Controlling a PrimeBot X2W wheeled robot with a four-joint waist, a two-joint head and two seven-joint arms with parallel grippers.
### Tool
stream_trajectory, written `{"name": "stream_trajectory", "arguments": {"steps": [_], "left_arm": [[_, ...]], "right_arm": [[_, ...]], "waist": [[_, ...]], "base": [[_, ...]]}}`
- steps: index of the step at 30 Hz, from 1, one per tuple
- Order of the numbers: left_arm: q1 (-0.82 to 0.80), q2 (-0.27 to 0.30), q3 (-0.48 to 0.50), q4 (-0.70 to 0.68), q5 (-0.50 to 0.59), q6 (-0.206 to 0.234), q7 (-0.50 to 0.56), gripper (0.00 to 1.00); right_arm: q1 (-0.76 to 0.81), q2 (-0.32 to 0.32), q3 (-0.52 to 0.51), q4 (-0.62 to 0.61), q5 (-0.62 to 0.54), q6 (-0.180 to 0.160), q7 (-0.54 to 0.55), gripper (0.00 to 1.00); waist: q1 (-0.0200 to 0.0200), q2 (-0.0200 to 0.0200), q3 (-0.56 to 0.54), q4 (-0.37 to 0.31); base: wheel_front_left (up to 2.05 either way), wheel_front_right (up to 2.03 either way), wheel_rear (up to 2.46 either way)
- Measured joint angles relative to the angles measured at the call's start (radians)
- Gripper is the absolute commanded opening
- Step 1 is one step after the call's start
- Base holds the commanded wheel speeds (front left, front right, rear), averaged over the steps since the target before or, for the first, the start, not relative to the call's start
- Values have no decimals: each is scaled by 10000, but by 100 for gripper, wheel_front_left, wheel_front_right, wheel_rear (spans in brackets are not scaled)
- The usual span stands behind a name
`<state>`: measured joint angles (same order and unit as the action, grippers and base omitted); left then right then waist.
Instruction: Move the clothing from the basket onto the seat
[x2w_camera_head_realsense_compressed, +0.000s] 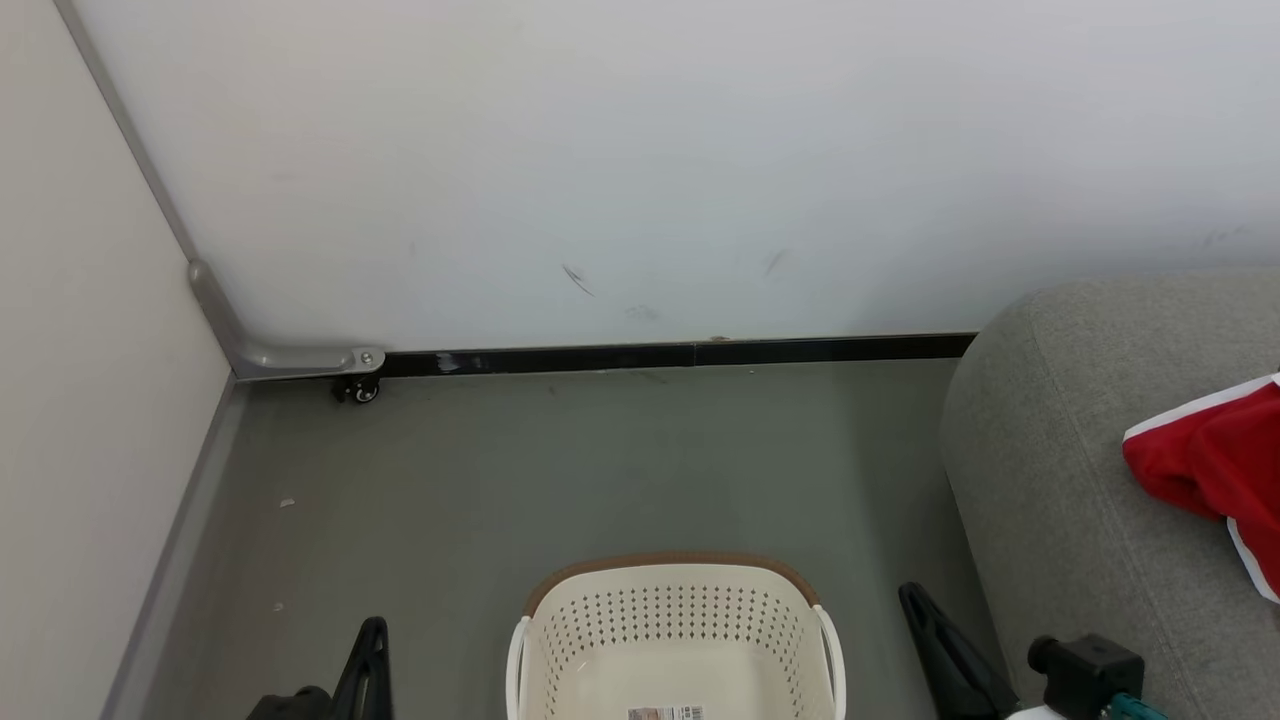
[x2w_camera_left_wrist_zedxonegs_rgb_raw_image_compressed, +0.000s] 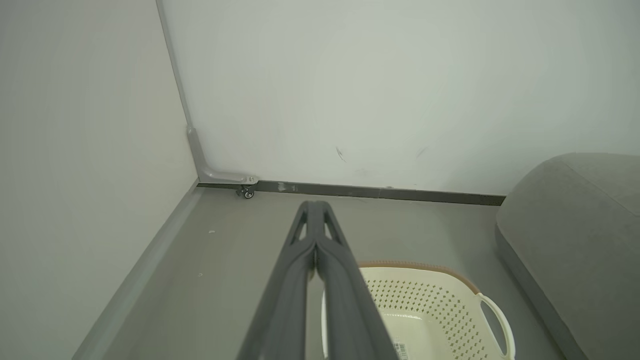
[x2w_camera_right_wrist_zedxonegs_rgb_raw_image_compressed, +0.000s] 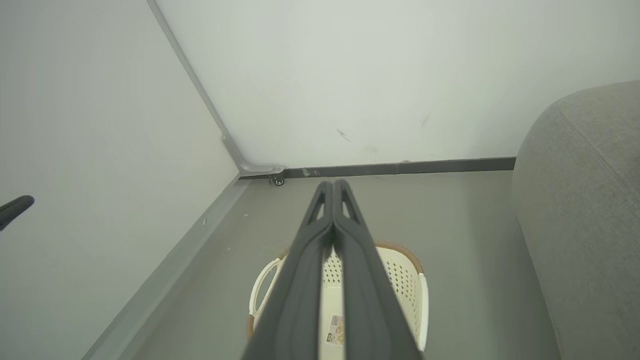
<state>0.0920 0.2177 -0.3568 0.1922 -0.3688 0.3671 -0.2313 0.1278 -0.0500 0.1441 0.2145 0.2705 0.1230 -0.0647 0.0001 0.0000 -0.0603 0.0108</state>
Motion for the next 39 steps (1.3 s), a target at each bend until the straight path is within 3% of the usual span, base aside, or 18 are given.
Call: {"name": "stream_trajectory", "arguments": {"steps": [13,29,39], "left_arm": [[3,-213,571,-201,-1967,-523,341,0],[-3,-468,1292,-295,-4209,-1404,932,0],[-68,-637,1710,-288,-5561,-1854,1292,0]], "right_arm": [[-3,2,-186,-222,2213,0,-67,0],[-97,-132,-523,-217,4752,0,127,0],[-337,-215,-721,-171,6264,0,222,0]], "waist": [[11,0,106,-12],[150,0,120,-33],[173,0,121,-46]], "base": [[0,0,0],[0,0,0],[0,0,0]]}}
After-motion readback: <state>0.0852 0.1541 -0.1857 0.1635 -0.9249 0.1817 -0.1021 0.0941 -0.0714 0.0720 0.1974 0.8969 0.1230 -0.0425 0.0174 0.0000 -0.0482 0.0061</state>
